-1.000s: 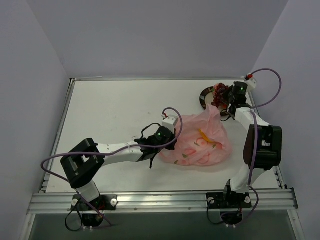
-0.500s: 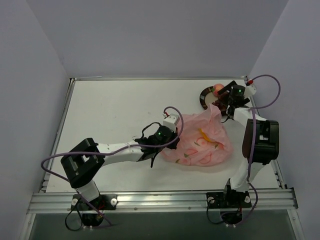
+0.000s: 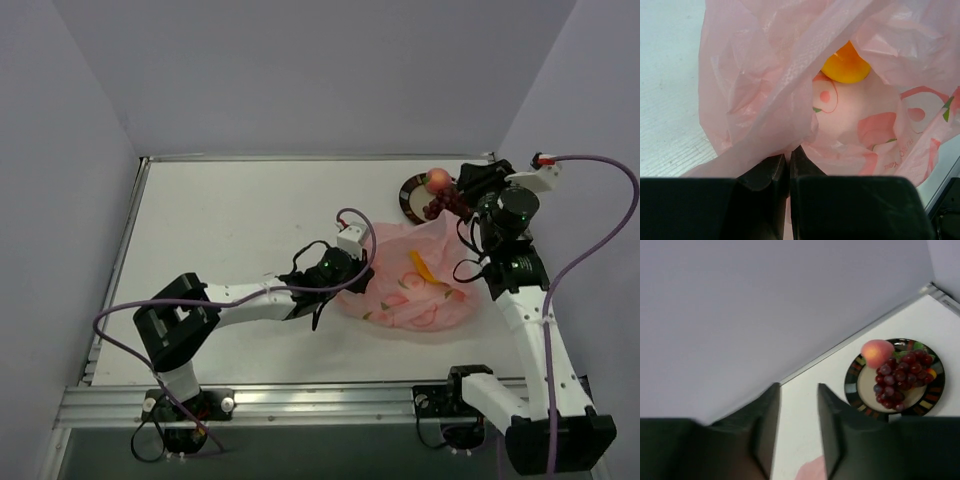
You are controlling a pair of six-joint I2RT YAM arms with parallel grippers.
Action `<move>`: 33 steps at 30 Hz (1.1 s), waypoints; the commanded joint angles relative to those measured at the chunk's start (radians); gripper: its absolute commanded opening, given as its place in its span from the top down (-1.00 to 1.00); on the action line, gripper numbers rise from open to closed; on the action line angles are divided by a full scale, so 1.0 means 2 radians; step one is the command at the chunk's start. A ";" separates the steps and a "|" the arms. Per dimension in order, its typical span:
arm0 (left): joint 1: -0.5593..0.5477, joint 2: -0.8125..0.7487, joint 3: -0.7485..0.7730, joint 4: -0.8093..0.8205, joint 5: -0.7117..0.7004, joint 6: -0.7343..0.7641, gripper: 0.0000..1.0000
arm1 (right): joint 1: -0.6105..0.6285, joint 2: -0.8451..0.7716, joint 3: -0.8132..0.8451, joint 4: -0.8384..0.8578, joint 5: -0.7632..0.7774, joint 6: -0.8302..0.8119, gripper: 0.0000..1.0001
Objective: Take the fake fruits out of the plastic bag
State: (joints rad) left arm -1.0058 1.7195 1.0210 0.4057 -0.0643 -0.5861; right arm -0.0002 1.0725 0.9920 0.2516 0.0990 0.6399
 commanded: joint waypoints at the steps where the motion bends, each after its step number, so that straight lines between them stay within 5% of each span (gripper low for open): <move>1: -0.003 -0.001 0.029 0.032 0.011 -0.011 0.95 | 0.070 -0.081 -0.017 -0.110 0.007 -0.030 0.51; 5: -0.004 -0.003 0.030 0.043 0.011 -0.018 0.95 | 0.139 -0.162 -0.028 -0.207 -0.003 -0.018 0.89; 9: -0.004 0.005 0.034 0.055 0.009 -0.031 0.95 | 0.194 -0.177 -0.056 -0.276 0.006 0.006 0.90; 22: -0.004 0.006 0.033 0.068 0.014 -0.042 0.95 | 0.236 -0.065 -0.170 -0.193 0.124 0.047 0.93; 33: -0.007 0.021 0.026 0.081 0.026 -0.054 0.95 | 0.201 0.087 -0.175 -0.055 0.210 0.044 0.07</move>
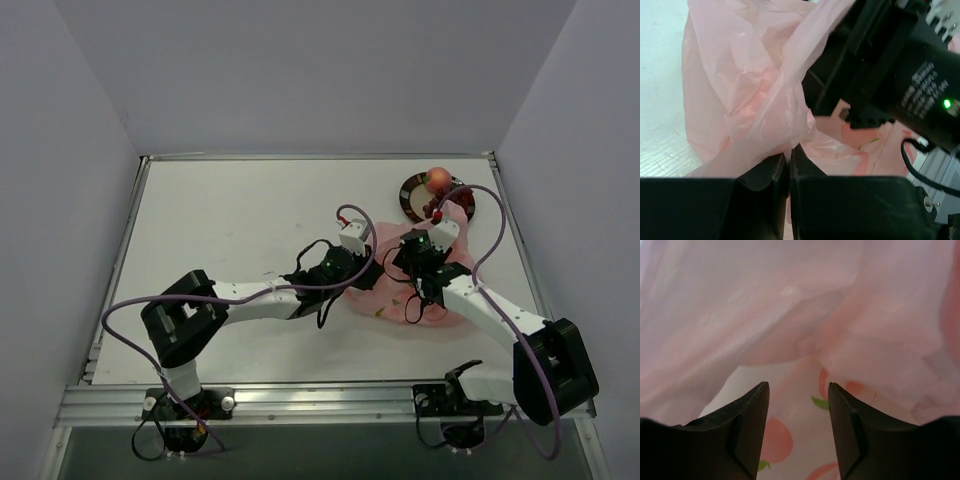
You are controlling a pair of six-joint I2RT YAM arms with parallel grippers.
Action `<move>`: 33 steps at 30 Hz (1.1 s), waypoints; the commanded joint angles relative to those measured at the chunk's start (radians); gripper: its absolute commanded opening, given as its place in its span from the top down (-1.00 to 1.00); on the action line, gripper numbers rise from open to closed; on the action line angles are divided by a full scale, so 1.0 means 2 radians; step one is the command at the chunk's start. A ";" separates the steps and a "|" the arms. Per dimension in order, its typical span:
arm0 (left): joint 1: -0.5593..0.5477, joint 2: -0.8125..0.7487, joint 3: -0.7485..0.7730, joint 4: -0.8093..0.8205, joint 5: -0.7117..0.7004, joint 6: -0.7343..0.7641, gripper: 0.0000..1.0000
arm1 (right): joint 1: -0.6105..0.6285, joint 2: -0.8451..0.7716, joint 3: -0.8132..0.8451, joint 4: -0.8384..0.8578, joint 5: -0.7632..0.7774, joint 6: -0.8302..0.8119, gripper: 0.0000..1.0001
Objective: Take the fake fruits out of the plastic bag
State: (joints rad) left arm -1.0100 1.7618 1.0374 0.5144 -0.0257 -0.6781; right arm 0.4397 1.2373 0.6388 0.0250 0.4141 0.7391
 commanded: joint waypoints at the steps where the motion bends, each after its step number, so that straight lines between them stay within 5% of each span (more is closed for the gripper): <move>1: -0.005 0.000 0.015 0.027 0.007 -0.008 0.95 | -0.037 0.016 0.003 0.063 0.047 -0.012 -0.08; 9: -0.007 0.002 0.010 0.031 0.008 -0.012 0.95 | -0.088 0.088 0.021 0.101 0.022 -0.029 -0.25; 13: -0.007 0.005 0.009 0.031 0.009 -0.014 0.95 | -0.092 0.134 0.043 0.109 0.031 -0.033 -0.64; 21: -0.008 0.017 0.014 0.026 0.013 -0.012 0.95 | -0.100 0.206 0.080 0.134 0.045 -0.027 -0.99; 29: -0.011 0.012 0.009 0.024 0.011 -0.009 0.95 | -0.115 0.181 0.073 0.135 0.081 -0.043 -1.00; 33: -0.013 0.013 0.011 0.020 0.011 -0.009 0.95 | -0.140 0.210 0.095 0.134 0.048 -0.057 -0.73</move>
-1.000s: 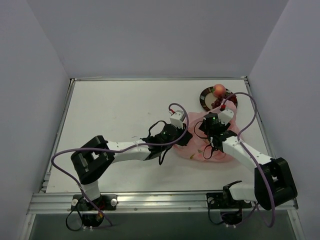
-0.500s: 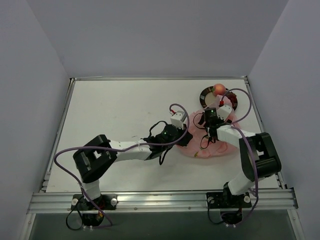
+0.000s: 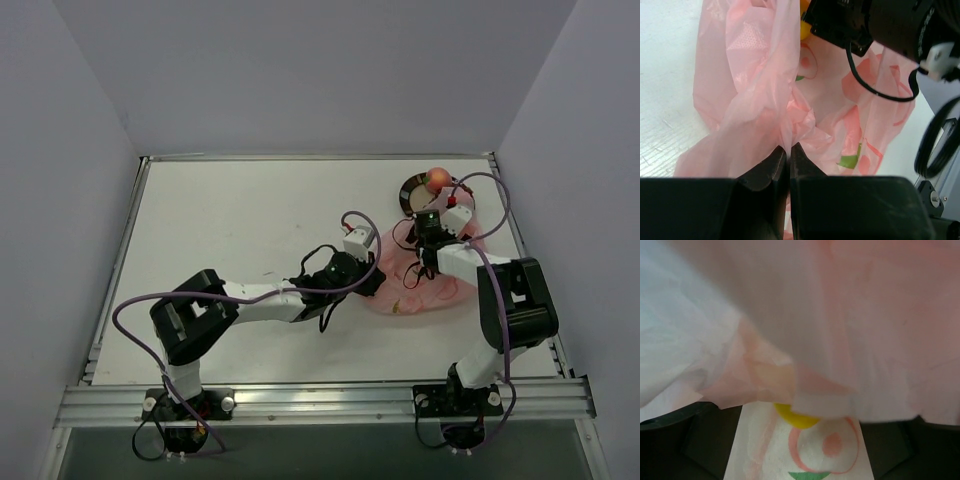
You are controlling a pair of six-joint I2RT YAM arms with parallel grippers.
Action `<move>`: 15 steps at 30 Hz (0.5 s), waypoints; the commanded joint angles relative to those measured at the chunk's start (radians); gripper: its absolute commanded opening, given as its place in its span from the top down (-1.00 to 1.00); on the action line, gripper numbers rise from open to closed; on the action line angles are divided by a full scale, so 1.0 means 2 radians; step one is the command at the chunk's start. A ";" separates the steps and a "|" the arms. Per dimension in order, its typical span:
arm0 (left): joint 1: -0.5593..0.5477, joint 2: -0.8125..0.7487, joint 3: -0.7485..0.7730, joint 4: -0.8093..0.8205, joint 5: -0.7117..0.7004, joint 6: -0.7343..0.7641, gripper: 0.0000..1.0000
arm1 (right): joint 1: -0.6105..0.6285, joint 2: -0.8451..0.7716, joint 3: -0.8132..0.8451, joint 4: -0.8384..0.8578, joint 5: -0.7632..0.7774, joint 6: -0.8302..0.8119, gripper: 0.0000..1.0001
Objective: Take the fake fruits out of the plastic bag
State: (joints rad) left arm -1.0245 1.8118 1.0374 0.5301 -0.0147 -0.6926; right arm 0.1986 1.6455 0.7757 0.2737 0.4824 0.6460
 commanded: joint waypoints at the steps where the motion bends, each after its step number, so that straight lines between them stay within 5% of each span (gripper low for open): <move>1: -0.006 -0.014 0.012 0.010 0.004 -0.001 0.95 | -0.026 0.009 0.029 0.010 0.007 -0.010 -0.68; 2: -0.007 -0.015 0.012 0.010 0.003 0.000 0.95 | -0.029 0.012 0.035 0.010 0.004 -0.010 -0.62; 6: -0.007 -0.022 0.014 0.003 -0.003 0.007 0.95 | -0.034 0.010 0.040 0.010 -0.001 -0.015 0.16; 9: -0.008 -0.022 0.017 0.003 -0.002 0.008 0.95 | -0.033 -0.016 0.020 0.016 -0.023 -0.019 0.49; 15: -0.010 -0.014 0.030 -0.001 0.000 0.012 0.95 | -0.020 -0.113 -0.056 0.004 -0.072 -0.013 0.67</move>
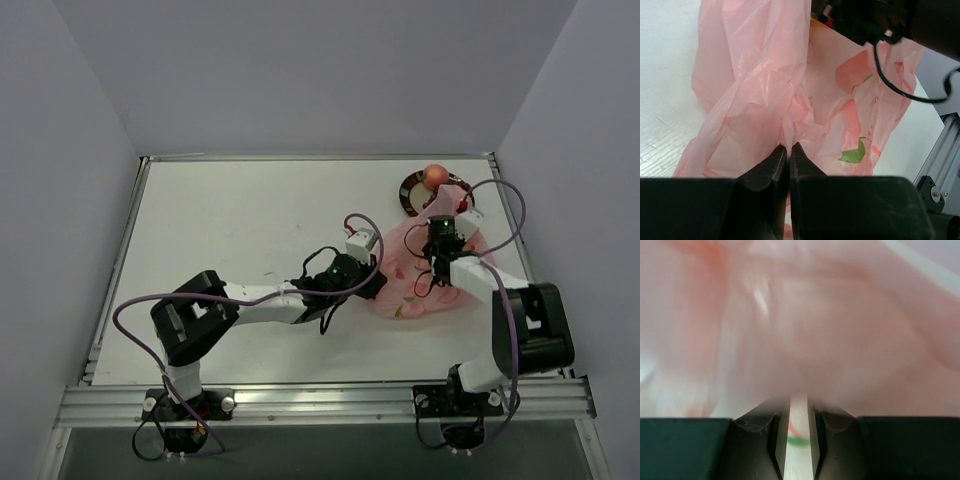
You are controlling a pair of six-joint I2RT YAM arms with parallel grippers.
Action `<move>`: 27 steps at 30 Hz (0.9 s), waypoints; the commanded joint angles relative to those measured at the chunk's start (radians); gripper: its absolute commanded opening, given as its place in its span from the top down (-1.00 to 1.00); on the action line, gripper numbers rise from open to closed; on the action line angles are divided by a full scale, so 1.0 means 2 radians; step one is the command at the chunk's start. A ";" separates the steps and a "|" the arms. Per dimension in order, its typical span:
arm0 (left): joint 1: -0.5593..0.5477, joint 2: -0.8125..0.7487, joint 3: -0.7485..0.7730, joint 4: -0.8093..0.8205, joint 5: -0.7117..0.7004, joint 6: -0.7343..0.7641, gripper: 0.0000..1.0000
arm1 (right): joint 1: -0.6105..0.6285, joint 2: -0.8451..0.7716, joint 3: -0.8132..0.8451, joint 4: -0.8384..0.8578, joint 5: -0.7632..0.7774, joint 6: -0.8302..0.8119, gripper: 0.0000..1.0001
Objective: Take the fake fruits out of the plastic bag
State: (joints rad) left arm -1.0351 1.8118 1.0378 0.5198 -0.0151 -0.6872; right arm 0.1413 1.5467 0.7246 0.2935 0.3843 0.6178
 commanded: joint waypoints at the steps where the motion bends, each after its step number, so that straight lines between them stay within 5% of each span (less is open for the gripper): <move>1: -0.005 -0.012 0.033 0.005 0.000 0.010 0.95 | 0.014 -0.080 -0.043 -0.016 -0.027 0.004 0.67; 9: -0.006 -0.018 0.042 0.006 -0.005 0.012 0.95 | 0.047 -0.288 -0.135 -0.098 -0.069 0.032 0.74; 11: -0.007 -0.022 0.038 0.006 -0.007 0.015 0.95 | 0.044 -0.312 -0.141 -0.112 -0.047 0.034 0.59; 14: -0.009 -0.028 0.030 0.008 -0.007 0.013 0.95 | 0.035 -0.267 -0.116 -0.110 -0.042 0.019 0.31; 19: -0.015 -0.035 0.024 0.006 -0.007 0.015 0.95 | 0.034 -0.156 -0.062 -0.047 -0.048 -0.004 0.31; 25: -0.019 -0.024 0.025 0.015 0.005 0.011 0.95 | 0.021 -0.033 0.000 -0.018 0.038 -0.020 0.27; 27: -0.019 -0.024 0.025 0.018 0.008 0.011 0.95 | 0.011 -0.013 0.009 -0.004 0.042 -0.021 0.01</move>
State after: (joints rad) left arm -1.0672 1.8065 1.0691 0.5152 -0.0151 -0.6807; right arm 0.1932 1.4899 0.6926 0.2295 0.3611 0.5987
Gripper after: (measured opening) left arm 0.028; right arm 0.450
